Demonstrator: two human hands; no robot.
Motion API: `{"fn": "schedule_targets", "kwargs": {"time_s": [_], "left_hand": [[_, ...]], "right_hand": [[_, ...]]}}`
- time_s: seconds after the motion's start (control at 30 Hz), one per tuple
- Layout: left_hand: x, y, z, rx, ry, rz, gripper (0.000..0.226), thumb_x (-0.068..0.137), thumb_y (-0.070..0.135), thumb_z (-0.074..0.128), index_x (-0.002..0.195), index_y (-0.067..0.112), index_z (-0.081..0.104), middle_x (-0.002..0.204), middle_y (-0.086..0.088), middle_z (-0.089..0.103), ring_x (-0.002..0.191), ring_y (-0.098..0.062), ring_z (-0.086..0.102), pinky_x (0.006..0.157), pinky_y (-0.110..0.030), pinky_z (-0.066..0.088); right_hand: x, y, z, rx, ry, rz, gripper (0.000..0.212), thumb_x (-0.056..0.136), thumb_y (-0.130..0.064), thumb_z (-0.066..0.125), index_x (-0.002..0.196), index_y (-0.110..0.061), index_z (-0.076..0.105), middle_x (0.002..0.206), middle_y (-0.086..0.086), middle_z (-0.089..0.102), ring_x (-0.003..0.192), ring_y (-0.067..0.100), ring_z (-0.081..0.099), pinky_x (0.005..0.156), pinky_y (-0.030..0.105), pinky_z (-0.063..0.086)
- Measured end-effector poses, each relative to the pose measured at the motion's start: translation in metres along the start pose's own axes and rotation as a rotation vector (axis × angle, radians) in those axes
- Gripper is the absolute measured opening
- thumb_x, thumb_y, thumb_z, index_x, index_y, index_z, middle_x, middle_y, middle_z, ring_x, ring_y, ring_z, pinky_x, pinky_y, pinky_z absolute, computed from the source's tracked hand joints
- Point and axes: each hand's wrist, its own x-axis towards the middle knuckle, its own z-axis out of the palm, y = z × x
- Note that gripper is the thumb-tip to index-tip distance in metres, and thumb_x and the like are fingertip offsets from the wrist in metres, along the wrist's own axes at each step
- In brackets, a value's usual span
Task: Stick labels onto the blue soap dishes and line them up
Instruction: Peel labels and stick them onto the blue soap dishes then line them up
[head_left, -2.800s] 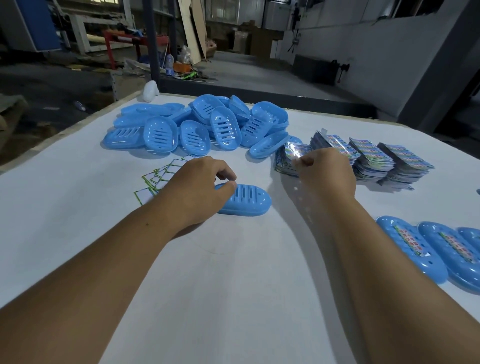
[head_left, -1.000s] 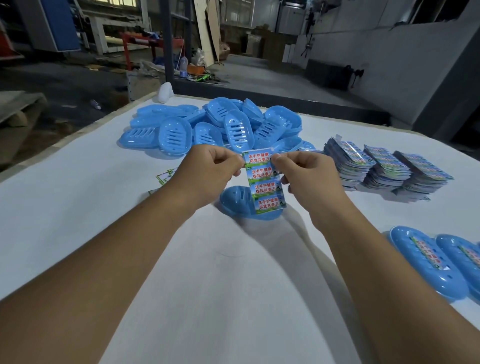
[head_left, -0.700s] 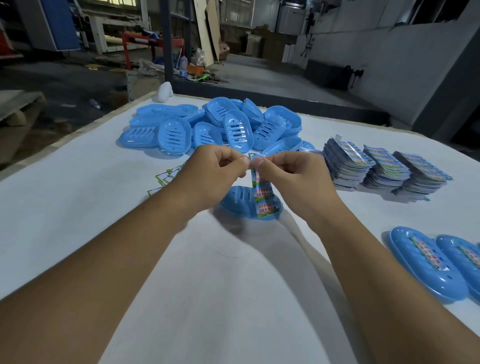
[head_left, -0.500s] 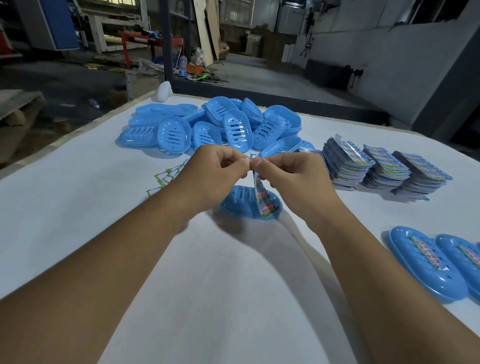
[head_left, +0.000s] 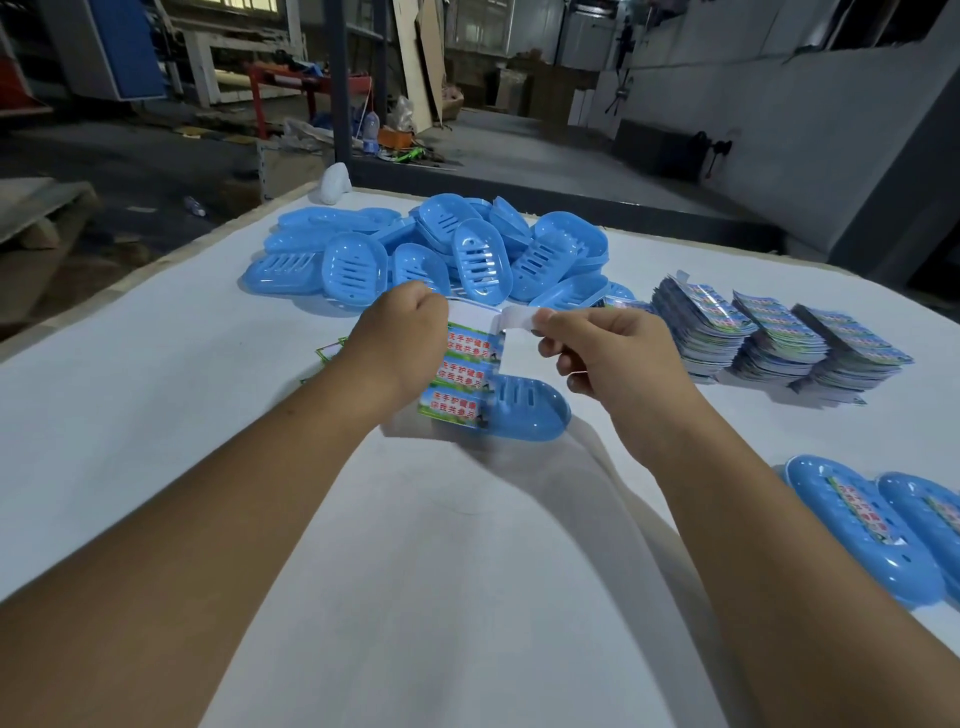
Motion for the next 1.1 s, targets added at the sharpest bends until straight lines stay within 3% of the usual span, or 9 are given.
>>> {"fn": "schedule_targets", "kwargs": {"time_s": [0.07,0.17,0.27,0.37,0.73,0.8,0.87,1.0,1.1], "left_hand": [[0.002,0.000,-0.005,0.068,0.028,-0.024,0.024,0.101,0.020,0.034,0.088,0.008,0.049,0.103,-0.023,0.064,0.101,-0.041,0.063,0.090,-0.053,0.053],[0.008,-0.004,-0.015,0.234,0.079,-0.042,0.025,0.103,0.014,0.031,0.086,0.008,0.048,0.113,-0.021,0.060,0.101,-0.035,0.059,0.085,-0.040,0.049],[0.014,-0.012,-0.026,0.433,0.084,-0.069,0.023,0.103,0.009,0.033,0.109,0.003,0.054,0.123,-0.019,0.055,0.102,-0.031,0.052,0.081,-0.036,0.041],[0.019,-0.022,-0.035,0.556,0.129,-0.066,0.024,0.102,0.024,0.033,0.105,0.010,0.052,0.109,-0.016,0.059,0.099,-0.035,0.057,0.082,-0.043,0.047],[0.019,-0.035,-0.048,0.950,0.201,-0.124,0.015,0.099,0.030,0.048,0.096,0.017,0.054,0.079,-0.003,0.054,0.065,-0.017,0.049,0.052,-0.029,0.029],[0.017,-0.032,-0.047,0.899,0.247,-0.079,0.015,0.099,0.033,0.052,0.100,0.018,0.056,0.079,-0.001,0.056,0.064,-0.015,0.049,0.050,-0.028,0.029],[0.016,-0.025,-0.041,0.667,0.235,-0.012,0.013,0.098,0.036,0.058,0.097,0.023,0.062,0.077,0.007,0.057,0.066,-0.009,0.052,0.054,-0.027,0.035],[0.000,-0.005,-0.017,0.064,-0.025,0.023,0.018,0.084,0.040,0.074,0.079,0.023,0.075,0.062,0.009,0.067,0.059,-0.006,0.061,0.054,-0.023,0.048],[-0.013,0.003,-0.002,-0.019,-0.180,0.057,0.036,0.072,0.056,0.076,0.086,0.023,0.078,0.095,-0.009,0.074,0.077,-0.013,0.066,0.086,-0.036,0.056]], "right_hand": [[0.001,0.000,0.000,0.031,-0.002,0.026,0.016,0.085,-0.029,0.078,0.076,-0.017,0.082,0.068,-0.005,0.068,0.058,0.008,0.051,0.058,0.023,0.043],[0.003,0.002,-0.001,0.067,0.017,0.043,0.019,0.085,-0.027,0.078,0.068,-0.018,0.079,0.067,-0.004,0.066,0.058,0.008,0.050,0.058,0.023,0.042],[0.005,0.004,-0.001,0.069,0.037,0.055,0.020,0.085,-0.027,0.078,0.067,-0.020,0.080,0.066,-0.005,0.066,0.056,0.008,0.050,0.058,0.023,0.042],[0.005,0.004,-0.001,0.053,0.055,0.067,0.018,0.083,-0.029,0.080,0.067,-0.021,0.080,0.066,-0.005,0.066,0.057,0.008,0.052,0.059,0.026,0.044],[0.004,0.004,0.000,0.020,0.053,0.059,0.019,0.080,-0.033,0.083,0.069,-0.018,0.077,0.064,-0.009,0.066,0.054,0.007,0.053,0.057,0.025,0.044],[0.004,0.005,0.000,-0.002,0.055,0.048,0.018,0.079,-0.035,0.083,0.067,-0.024,0.078,0.064,-0.009,0.067,0.054,0.005,0.054,0.059,0.027,0.045],[0.004,0.006,0.001,-0.042,0.074,0.021,0.017,0.079,-0.038,0.082,0.068,-0.026,0.078,0.063,-0.010,0.068,0.053,0.003,0.054,0.061,0.027,0.045],[0.004,0.008,0.008,-0.162,0.116,-0.101,0.019,0.077,-0.039,0.082,0.064,-0.027,0.075,0.060,-0.007,0.067,0.052,0.000,0.053,0.060,0.023,0.046],[0.003,0.009,0.012,-0.204,0.114,-0.194,0.021,0.076,-0.036,0.082,0.069,-0.018,0.075,0.068,0.009,0.070,0.056,0.005,0.052,0.058,0.022,0.046]]}}
